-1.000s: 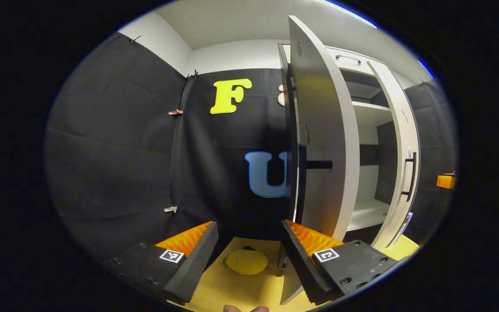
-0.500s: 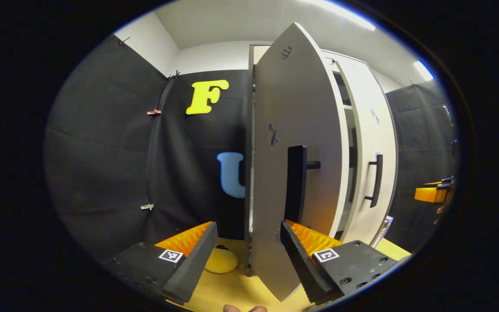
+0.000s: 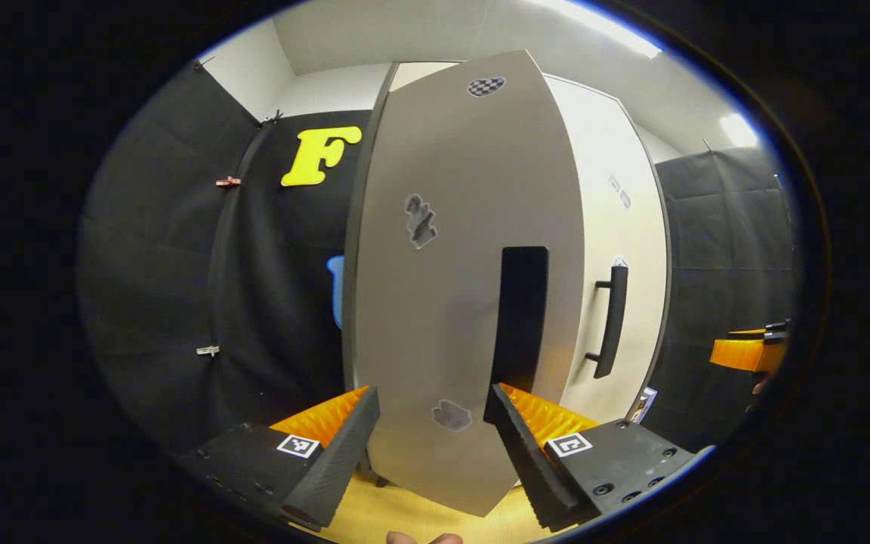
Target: Grasp the bottle in the cabinet with the left hand and place it on the coaster, then close the right door with the right hand and the left door with the left hand.
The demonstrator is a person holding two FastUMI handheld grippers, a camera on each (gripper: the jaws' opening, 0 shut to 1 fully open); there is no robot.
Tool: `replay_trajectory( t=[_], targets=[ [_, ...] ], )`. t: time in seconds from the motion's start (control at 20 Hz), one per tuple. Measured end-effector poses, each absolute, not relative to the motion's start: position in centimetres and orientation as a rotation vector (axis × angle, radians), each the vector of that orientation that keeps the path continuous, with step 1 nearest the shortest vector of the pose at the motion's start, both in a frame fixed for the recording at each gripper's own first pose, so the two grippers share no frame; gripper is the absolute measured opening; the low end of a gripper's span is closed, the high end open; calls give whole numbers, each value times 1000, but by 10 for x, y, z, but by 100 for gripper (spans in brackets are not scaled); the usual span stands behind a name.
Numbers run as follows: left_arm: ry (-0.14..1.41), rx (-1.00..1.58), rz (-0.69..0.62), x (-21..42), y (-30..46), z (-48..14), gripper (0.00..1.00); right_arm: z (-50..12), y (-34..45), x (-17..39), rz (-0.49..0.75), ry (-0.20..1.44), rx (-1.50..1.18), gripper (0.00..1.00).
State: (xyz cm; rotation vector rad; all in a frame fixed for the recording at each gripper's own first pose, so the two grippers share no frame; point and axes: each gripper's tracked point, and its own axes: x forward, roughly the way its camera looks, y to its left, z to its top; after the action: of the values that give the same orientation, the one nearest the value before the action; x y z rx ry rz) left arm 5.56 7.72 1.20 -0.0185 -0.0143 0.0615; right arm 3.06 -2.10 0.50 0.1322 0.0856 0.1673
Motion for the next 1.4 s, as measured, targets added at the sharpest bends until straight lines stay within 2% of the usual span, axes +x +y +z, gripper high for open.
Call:
replay_trajectory(
  t=[0.05,0.1,0.4,0.9,1.3,1.4],
  targets=[
    [-17,-7,60,60,73,13,92,6,-22,33,169,85,131,98],
    [-18,-7,59,65,71,10,94,6,-22,35,168,86,129,98],
    [-16,-12,63,82,56,9,95,3,-26,53,165,92,115,98],
    [-11,4,79,107,47,11,92,6,-27,69,176,79,101,98],
    [-22,15,60,85,36,21,94,20,-25,60,168,32,78,98],
    [-20,14,47,74,33,22,92,26,-22,54,170,16,68,98]
  ],
)
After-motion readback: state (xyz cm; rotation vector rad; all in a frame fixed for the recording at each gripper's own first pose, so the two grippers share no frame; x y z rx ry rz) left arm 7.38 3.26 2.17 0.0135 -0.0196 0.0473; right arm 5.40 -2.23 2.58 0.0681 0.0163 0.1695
